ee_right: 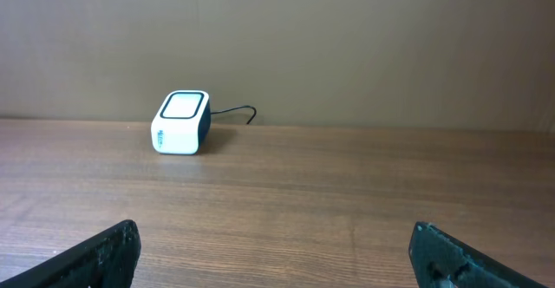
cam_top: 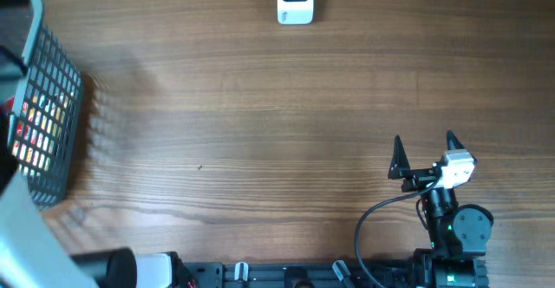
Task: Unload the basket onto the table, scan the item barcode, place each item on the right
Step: 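Reach into the grey basket and grasp the red candy bag with the left gripper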
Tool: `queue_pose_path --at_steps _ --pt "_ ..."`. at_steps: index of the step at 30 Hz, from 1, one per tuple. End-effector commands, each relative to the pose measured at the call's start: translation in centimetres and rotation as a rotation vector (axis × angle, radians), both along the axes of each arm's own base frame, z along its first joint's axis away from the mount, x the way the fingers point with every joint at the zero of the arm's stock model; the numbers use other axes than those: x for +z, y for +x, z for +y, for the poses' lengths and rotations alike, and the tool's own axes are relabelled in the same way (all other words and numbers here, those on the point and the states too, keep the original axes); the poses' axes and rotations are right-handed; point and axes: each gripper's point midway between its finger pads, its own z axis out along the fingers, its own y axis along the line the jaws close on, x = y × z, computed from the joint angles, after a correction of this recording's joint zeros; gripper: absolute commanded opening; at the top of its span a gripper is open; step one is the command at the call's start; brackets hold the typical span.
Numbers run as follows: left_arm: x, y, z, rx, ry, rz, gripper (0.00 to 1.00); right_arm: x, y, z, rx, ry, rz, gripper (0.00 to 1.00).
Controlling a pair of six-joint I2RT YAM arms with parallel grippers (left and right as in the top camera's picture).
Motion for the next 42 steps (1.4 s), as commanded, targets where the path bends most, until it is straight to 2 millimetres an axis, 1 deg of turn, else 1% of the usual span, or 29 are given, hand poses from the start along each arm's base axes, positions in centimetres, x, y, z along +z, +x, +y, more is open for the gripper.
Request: queue_pose_path --at_steps 1,2,4,5,7,8,9,10,11,12,14,15,17,18,19,20,21,22,25,27,30,32,35,39,42 --pt "-2.1 1.4 3.1 0.153 0.185 0.149 1.00 0.2 0.0 -0.3 -0.015 -0.008 -0.009 0.99" --pt "-2.9 2.0 3.2 0.152 0.183 0.177 1.00 0.2 0.0 -0.3 -0.015 -0.007 -0.009 1.00" --pt "-3.8 2.8 4.3 0.176 0.180 0.204 1.00 0.2 0.0 -0.3 -0.015 -0.008 -0.009 1.00" --pt "-4.4 3.1 5.6 0.219 0.178 0.225 1.00 0.2 0.0 -0.3 -0.015 -0.008 -0.009 1.00" --pt "-5.4 2.9 9.2 0.347 0.166 0.263 1.00 0.2 0.0 -0.3 -0.015 -0.008 -0.009 1.00" --pt "-5.8 2.7 11.2 0.417 0.133 0.258 1.00 0.2 0.0 -0.3 -0.015 -0.008 -0.009 1.00" --pt "-6.0 1.9 14.2 0.530 0.033 0.201 1.00 0.2 0.0 -0.3 -0.015 -0.008 -0.009 1.00" --pt "-7.4 0.9 17.4 0.599 -0.104 0.163 1.00 0.2 0.0 -0.3 -0.015 -0.008 -0.009 1.00" --pt "-10.1 0.8 19.1 0.544 -0.182 0.230 1.00 0.2 0.0 -0.3 -0.015 -0.008 -0.009 1.00" --pt "-12.1 0.5 20.6 0.524 -0.232 0.287 1.00 0.2 0.0 -0.3 -0.015 -0.007 -0.009 1.00" --pt "-15.5 -0.6 23.3 0.543 -0.370 0.332 1.00 0.2 0.0 -0.3 -0.015 -0.008 -0.009 1.00" --pt "-16.5 -0.8 24.0 0.541 -0.427 0.338 1.00 0.2 0.0 -0.3 -0.015 -0.008 -0.009 1.00" --pt "-19.9 -1.4 25.9 0.502 -0.552 0.391 1.00 0.2 0.0 -0.3 -0.015 -0.008 -0.009 1.00" --pt "-20.9 -1.7 26.8 0.506 -0.580 0.403 1.00 0.2 0.0 -0.3 -0.015 -0.008 -0.009 1.00" --pt "-22.1 -2.1 28.1 0.521 -0.610 0.416 1.00 0.2 0.0 -0.3 -0.015 -0.008 -0.009 1.00" --pt "-23.2 -2.3 28.7 0.524 -0.646 0.430 1.00 0.2 0.0 -0.3 -0.015 -0.008 -0.009 1.00" --pt "-24.0 -2.2 28.8 0.516 -0.682 0.438 1.00 0.2 0.0 -0.3 -0.015 -0.008 -0.009 1.00" --pt "-25.0 -2.0 28.5 0.484 -0.721 0.460 1.00 0.2 0.0 -0.3 -0.015 -0.008 -0.009 1.00" --pt "-27.5 -1.5 28.6 0.468 -0.772 0.522 1.00 0.2 0.0 -0.3 -0.015 -0.008 -0.009 1.00" --pt "-30.3 -0.9 28.5 0.463 -0.818 0.590 1.00 0.2 0.0 -0.3 -0.015 -0.008 -0.009 1.00" --pt "-34.0 -0.1 28.7 0.463 -0.872 0.672 1.00 0.2 0.0 -0.3 -0.015 -0.007 -0.009 1.00" --pt "-35.7 0.4 29.2 0.464 -0.891 0.696 1.00 0.2 0.0 -0.3 -0.015 -0.008 -0.009 1.00" --pt "-37.8 0.7 29.6 0.467 -0.919 0.731 1.00 0.2 0.0 -0.3 -0.015 -0.008 -0.009 1.00" --pt "-39.3 0.0 28.3 0.456 -0.985 0.797 1.00 0.2 0.0 -0.3 -0.015 -0.008 -0.009 1.00" --pt "-40.1 0.5 27.1 0.416 -1.017 0.822 1.00 0.2 0.0 -0.3 -0.015 -0.008 -0.009 1.00"
